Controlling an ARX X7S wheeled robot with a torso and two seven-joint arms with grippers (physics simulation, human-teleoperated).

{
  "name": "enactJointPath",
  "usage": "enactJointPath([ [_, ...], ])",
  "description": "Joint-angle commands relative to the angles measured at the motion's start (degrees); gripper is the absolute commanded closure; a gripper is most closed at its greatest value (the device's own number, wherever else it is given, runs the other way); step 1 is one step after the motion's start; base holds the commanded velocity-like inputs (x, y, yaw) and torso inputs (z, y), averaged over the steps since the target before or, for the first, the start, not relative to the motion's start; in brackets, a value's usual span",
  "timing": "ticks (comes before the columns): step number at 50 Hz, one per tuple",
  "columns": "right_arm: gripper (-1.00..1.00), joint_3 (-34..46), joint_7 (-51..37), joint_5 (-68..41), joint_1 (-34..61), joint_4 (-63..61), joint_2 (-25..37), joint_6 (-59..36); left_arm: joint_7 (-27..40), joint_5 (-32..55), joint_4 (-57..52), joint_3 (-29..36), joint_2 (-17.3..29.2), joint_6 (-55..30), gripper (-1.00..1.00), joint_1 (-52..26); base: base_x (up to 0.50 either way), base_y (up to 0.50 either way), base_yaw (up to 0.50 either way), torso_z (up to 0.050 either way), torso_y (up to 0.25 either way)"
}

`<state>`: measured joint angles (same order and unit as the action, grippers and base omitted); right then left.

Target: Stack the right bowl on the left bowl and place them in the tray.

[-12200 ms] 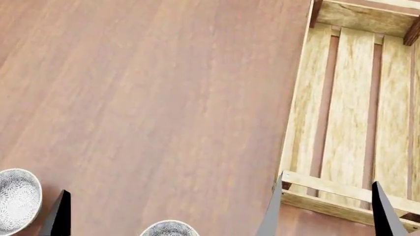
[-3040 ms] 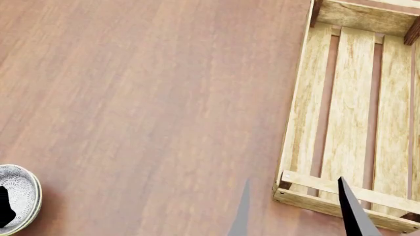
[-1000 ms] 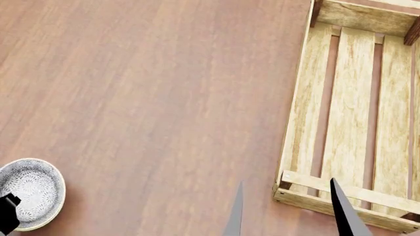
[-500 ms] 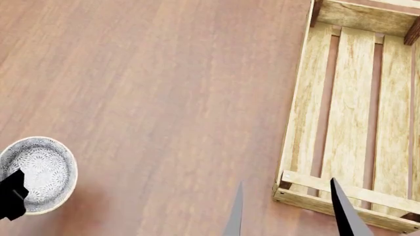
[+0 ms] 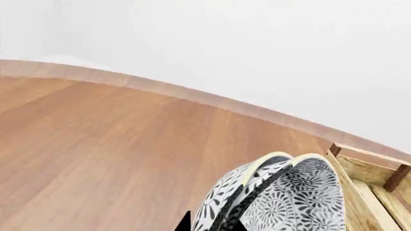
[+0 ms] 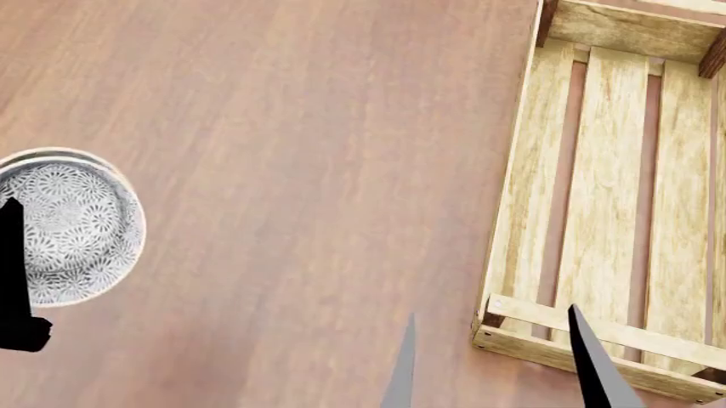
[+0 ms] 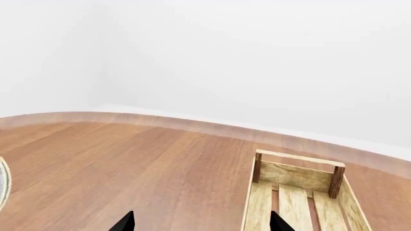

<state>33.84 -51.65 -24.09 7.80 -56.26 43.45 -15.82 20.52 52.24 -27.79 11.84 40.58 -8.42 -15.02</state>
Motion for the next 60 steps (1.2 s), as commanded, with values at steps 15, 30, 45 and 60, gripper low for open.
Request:
enactJointPath([
  [15,-1.0,-1.43,0.88,-2.61,0.08,0.74,2.0,1.8,-8.07,-10.55,-4.62,1.53,-3.24,13.47,1.0,7.98,0.0,0.0,0.0,0.0,0.001],
  [30,-1.0,-2.92,4.86,-18.67,2.09,-3.71,19.37,6.97,-9.78,-9.87,-7.48,2.87,-3.14,14.32,1.0,8.98,0.0,0.0,0.0,0.0,0.001],
  [45,-1.0,100.42,-15.12,-24.03,97.61,-3.73,23.47,27.59,-11.1,-8.04,-9.22,3.58,-2.46,14.82,1.0,10.62,0.0,0.0,0.0,0.001,0.001],
  [60,-1.0,127.13,-32.54,-19.26,116.81,-2.89,-0.38,43.22,-10.28,-6.56,-10.43,3.94,-2.17,13.69,1.0,9.95,0.0,0.0,0.0,0.0,0.001],
])
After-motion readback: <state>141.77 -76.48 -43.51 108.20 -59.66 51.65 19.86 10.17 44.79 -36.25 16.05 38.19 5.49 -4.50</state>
